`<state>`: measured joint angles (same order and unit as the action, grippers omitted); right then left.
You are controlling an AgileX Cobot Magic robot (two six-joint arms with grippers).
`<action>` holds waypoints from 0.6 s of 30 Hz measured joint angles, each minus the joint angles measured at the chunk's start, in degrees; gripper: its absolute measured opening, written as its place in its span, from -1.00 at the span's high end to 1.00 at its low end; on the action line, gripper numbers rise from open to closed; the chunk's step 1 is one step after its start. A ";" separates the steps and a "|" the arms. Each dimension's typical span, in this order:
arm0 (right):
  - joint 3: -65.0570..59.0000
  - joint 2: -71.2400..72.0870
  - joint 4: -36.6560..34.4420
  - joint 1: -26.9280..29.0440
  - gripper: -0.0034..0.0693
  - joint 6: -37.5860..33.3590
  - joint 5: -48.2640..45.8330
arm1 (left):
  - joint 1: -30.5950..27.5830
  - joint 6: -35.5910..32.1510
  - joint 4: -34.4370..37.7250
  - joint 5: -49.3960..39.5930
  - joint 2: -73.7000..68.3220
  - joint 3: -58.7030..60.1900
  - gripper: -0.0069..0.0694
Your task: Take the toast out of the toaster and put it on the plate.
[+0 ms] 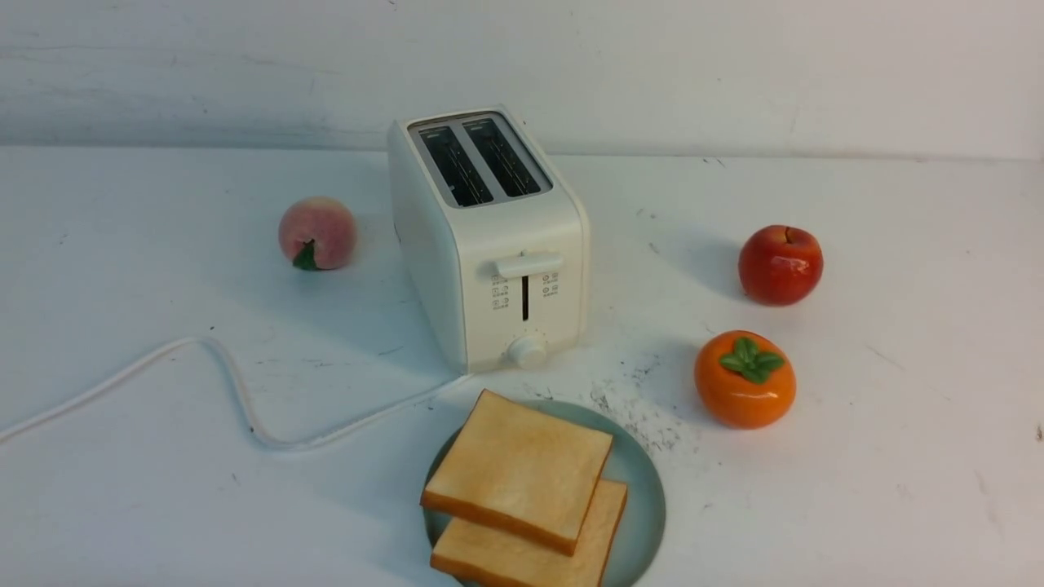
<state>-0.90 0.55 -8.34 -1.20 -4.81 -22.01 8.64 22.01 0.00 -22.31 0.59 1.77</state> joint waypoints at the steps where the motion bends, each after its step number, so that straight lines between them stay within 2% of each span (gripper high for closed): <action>1: 0.00 0.00 0.00 0.00 0.45 0.00 0.00 | 0.00 0.00 0.00 0.00 0.00 0.00 0.58; 18: 0.00 0.00 0.00 0.00 0.38 0.00 0.00 | 0.00 0.00 0.00 0.00 0.00 0.00 0.58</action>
<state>-0.90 0.55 -8.34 -1.20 -4.81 -22.01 8.64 22.01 0.00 -22.31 0.59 1.77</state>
